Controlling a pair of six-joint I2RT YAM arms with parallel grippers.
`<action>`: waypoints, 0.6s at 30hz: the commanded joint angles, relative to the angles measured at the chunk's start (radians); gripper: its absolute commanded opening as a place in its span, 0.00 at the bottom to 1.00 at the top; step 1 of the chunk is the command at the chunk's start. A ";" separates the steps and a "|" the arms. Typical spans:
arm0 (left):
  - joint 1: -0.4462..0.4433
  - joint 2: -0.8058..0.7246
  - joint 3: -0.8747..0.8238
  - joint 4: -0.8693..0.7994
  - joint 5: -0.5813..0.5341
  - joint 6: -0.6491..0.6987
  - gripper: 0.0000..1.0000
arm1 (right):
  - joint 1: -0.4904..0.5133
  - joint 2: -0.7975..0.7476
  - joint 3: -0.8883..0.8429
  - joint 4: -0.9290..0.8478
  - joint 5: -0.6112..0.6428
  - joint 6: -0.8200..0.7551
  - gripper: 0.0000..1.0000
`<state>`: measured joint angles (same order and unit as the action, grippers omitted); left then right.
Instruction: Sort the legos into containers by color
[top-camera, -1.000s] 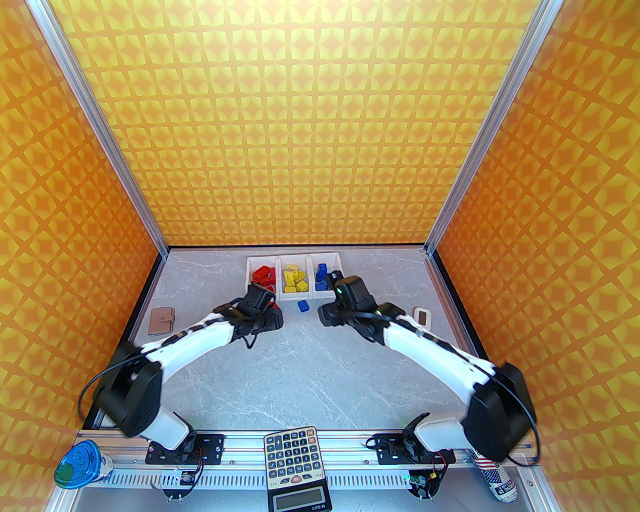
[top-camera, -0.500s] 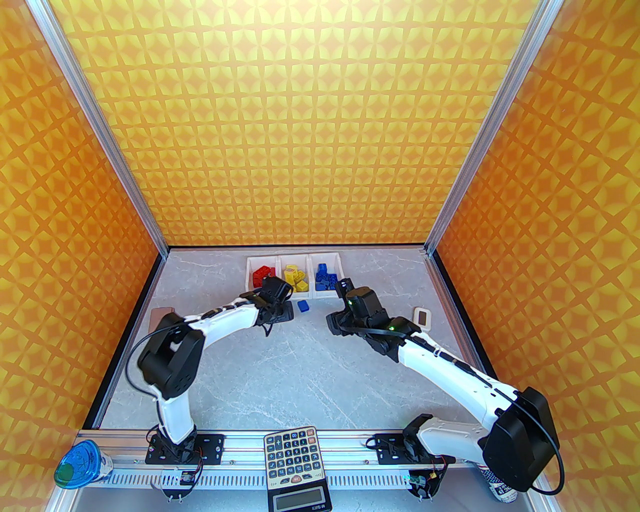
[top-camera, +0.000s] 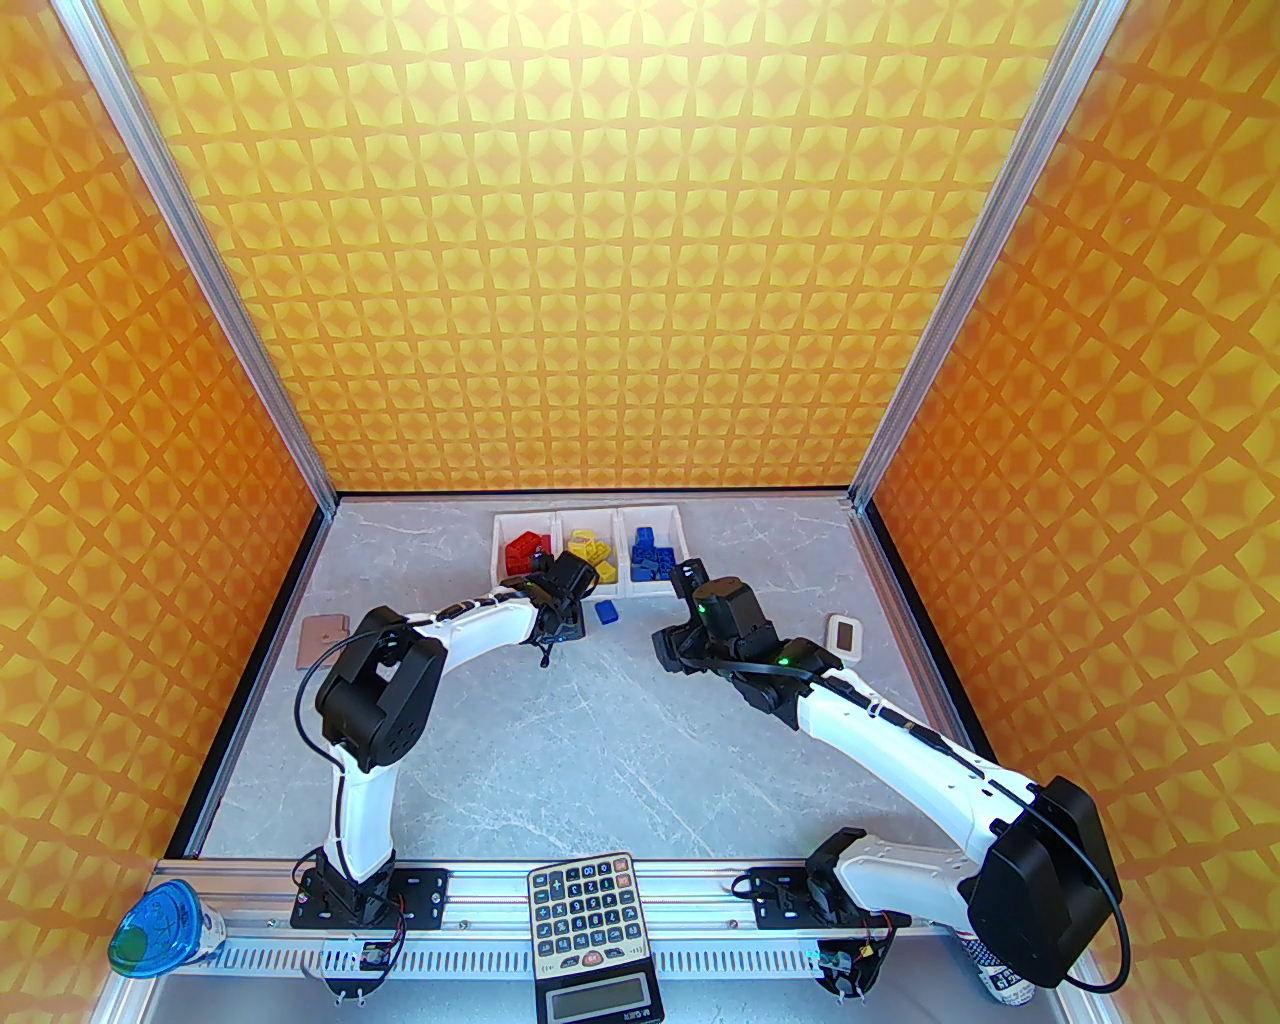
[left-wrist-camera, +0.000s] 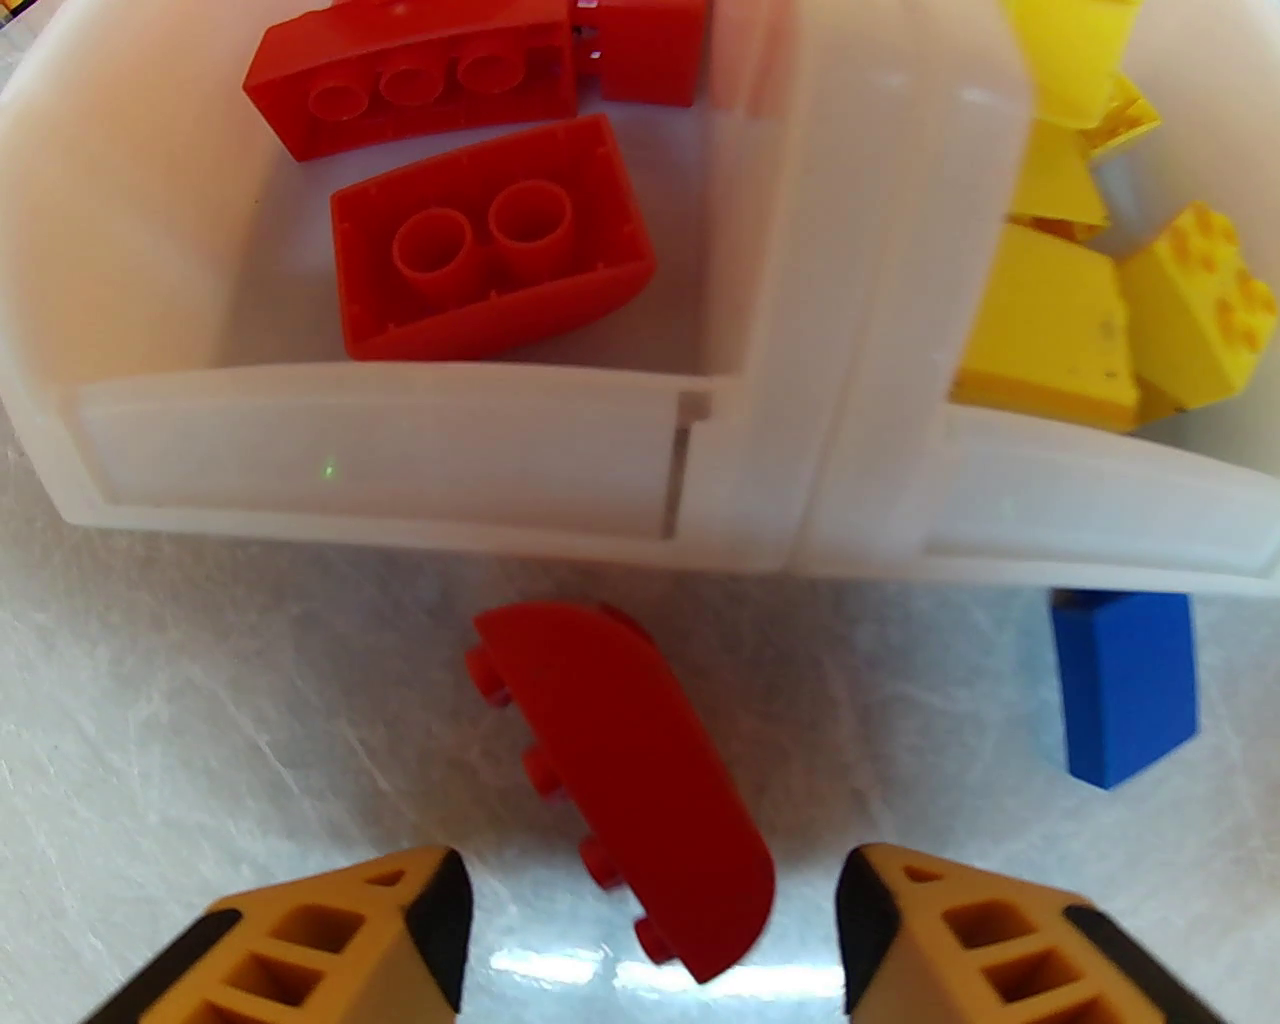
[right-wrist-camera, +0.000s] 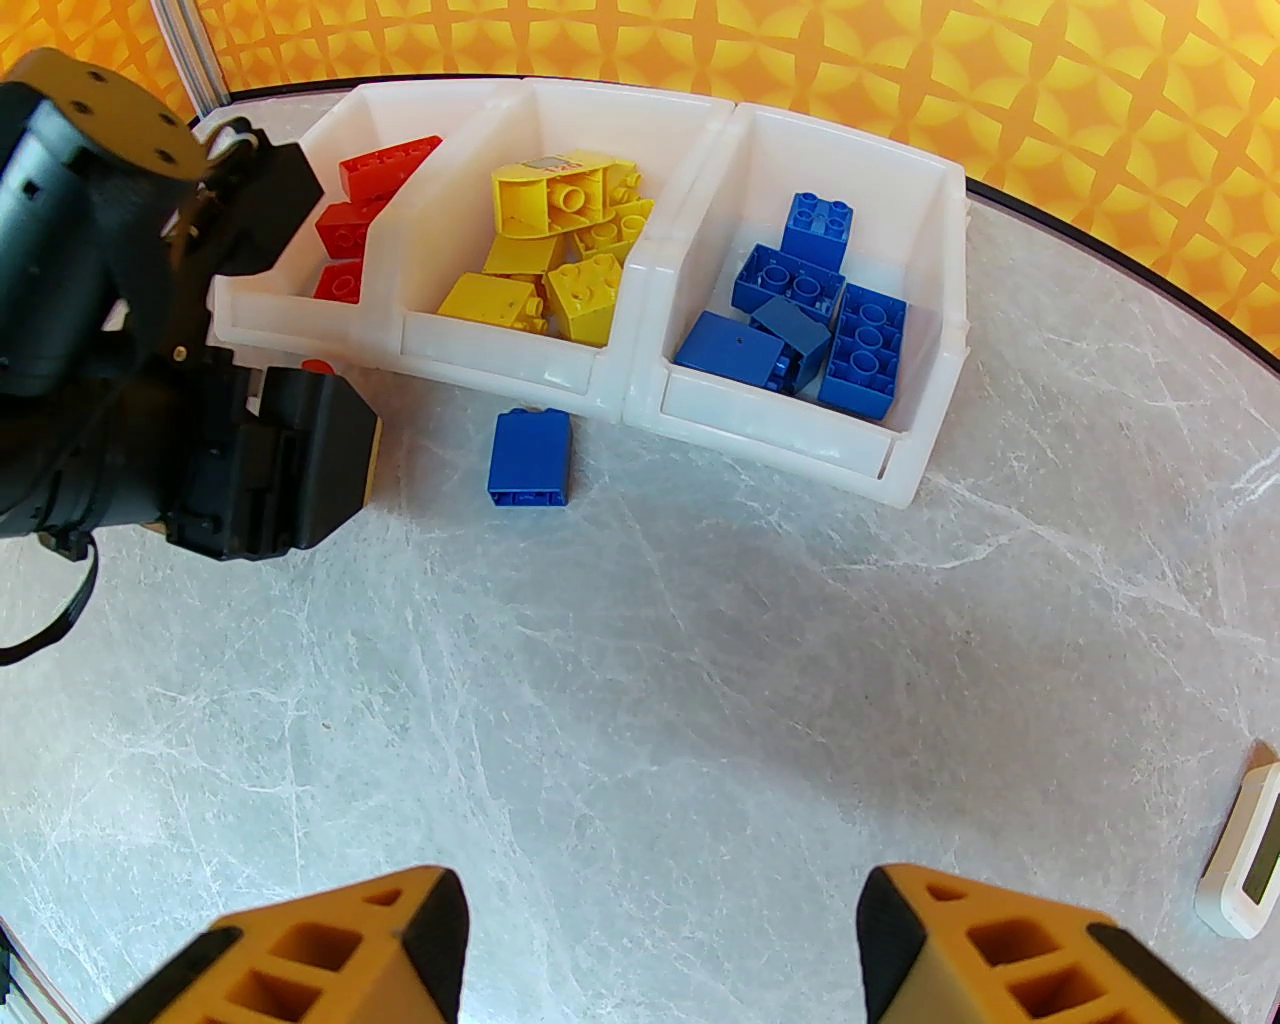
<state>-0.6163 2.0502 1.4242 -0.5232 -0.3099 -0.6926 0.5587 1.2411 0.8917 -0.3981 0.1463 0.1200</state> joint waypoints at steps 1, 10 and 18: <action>-0.002 0.033 0.041 -0.038 -0.033 0.023 0.57 | -0.002 -0.023 -0.013 0.024 -0.013 -0.017 0.69; 0.001 0.048 0.063 -0.054 -0.040 0.048 0.44 | 0.000 -0.023 -0.017 0.028 -0.005 -0.019 0.68; 0.005 0.036 0.055 -0.084 -0.042 0.054 0.33 | -0.001 -0.017 -0.012 0.026 -0.012 -0.022 0.68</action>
<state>-0.6163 2.0838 1.4647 -0.5655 -0.3275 -0.6521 0.5587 1.2358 0.8906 -0.3912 0.1463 0.1173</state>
